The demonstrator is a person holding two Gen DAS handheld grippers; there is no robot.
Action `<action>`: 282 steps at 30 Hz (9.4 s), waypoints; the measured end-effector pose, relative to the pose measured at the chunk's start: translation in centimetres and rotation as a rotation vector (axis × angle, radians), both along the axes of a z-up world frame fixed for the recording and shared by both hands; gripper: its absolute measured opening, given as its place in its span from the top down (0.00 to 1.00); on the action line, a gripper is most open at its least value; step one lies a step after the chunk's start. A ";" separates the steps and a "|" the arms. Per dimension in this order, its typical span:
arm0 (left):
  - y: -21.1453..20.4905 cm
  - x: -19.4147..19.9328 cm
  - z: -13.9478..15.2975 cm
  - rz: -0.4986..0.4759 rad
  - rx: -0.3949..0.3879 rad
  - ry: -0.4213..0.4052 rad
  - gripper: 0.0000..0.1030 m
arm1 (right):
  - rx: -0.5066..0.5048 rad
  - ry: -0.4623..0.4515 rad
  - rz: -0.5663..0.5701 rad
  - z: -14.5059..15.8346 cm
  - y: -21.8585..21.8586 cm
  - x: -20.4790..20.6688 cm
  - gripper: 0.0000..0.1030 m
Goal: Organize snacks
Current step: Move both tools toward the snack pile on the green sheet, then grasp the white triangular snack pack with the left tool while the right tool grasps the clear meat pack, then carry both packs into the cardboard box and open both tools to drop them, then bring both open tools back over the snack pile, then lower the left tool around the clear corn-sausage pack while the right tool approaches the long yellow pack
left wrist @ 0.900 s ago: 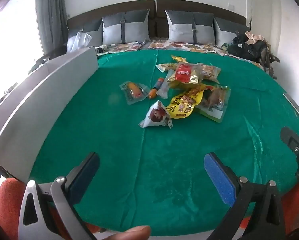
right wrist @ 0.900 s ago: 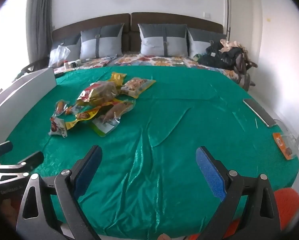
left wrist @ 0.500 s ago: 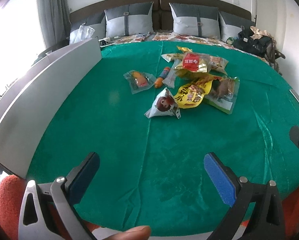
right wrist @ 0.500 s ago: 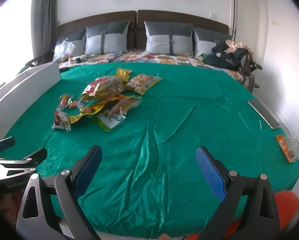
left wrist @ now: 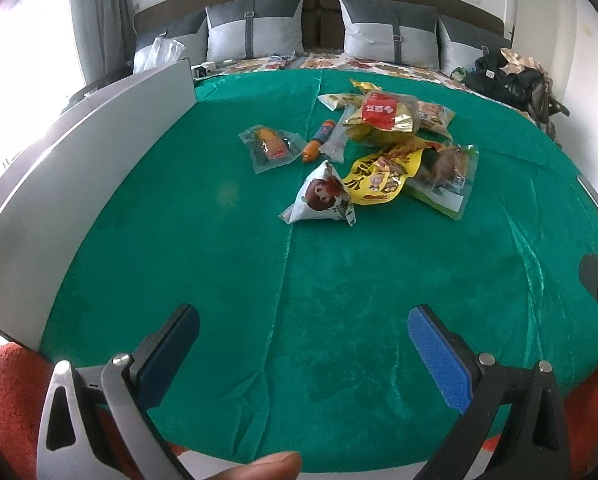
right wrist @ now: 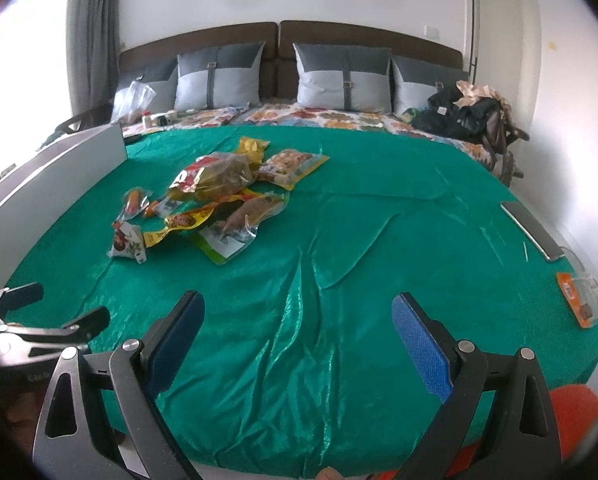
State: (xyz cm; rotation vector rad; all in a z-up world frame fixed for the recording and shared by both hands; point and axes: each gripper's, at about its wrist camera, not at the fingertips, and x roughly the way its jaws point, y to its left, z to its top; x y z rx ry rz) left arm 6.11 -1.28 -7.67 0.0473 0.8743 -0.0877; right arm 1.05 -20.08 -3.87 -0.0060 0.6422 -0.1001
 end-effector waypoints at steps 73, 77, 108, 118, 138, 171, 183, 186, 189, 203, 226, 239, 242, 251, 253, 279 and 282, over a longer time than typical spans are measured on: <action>5.9 7.7 -1.4 -0.167 -0.117 0.066 0.43 | 0.530 0.384 -0.133 -4.1 -4.9 18.5 0.10; 6.0 7.9 -1.5 -0.178 -0.113 0.060 0.42 | 0.480 0.416 -0.134 -4.6 -2.9 21.5 0.15; 8.4 8.2 0.1 -0.273 -0.248 0.098 0.19 | 0.083 0.604 -0.035 -4.5 -1.6 17.9 0.20; 8.4 8.2 -0.4 -0.208 -0.199 0.075 0.70 | 0.305 0.544 0.013 -2.0 -4.8 15.1 0.71; 12.5 6.8 3.3 -0.137 -0.325 -0.018 0.70 | 0.153 0.550 -0.074 -3.1 -4.1 15.2 0.30; 34.3 8.4 14.3 0.261 -0.279 -0.110 0.70 | 0.753 0.398 0.620 13.6 25.3 22.1 0.47; 42.1 5.8 8.7 0.492 -0.211 -0.024 0.30 | 0.628 0.384 0.652 12.5 33.4 21.9 0.27; 39.7 6.0 9.6 0.449 -0.233 -0.045 0.28 | 0.525 0.336 0.628 11.9 29.2 21.0 0.23; 35.5 6.4 11.2 0.359 -0.240 -0.072 0.24 | 0.347 0.290 0.546 9.4 23.4 19.5 0.22; 6.0 8.0 6.8 -0.089 -0.162 0.058 0.14 | 0.091 0.290 -0.013 -3.7 -4.5 5.8 0.22; 3.7 5.7 -1.8 -0.116 -0.005 0.059 0.00 | 0.053 0.232 0.050 -5.4 -3.0 3.1 0.11; 3.8 6.1 -1.8 -0.114 -0.003 0.079 0.00 | 0.050 0.221 0.050 -5.5 -2.9 3.0 0.09; 3.9 6.1 -1.8 -0.114 -0.004 0.079 0.00 | 0.050 0.221 0.050 -5.5 -2.9 3.1 0.09; 4.2 6.8 -1.6 -0.143 -0.020 0.127 0.00 | 0.050 0.219 0.054 -5.5 -2.9 3.0 0.08; 4.8 7.5 -1.2 -0.130 -0.076 0.154 0.01 | 0.049 0.217 0.056 -5.5 -2.9 3.0 0.08; 9.3 21.1 -0.5 0.045 -0.052 0.251 0.24 | 0.045 0.217 0.068 -5.4 -2.9 3.1 0.07; 9.7 20.4 -0.9 0.003 -0.070 0.265 0.23 | 0.044 0.214 0.067 -5.4 -2.9 3.2 0.06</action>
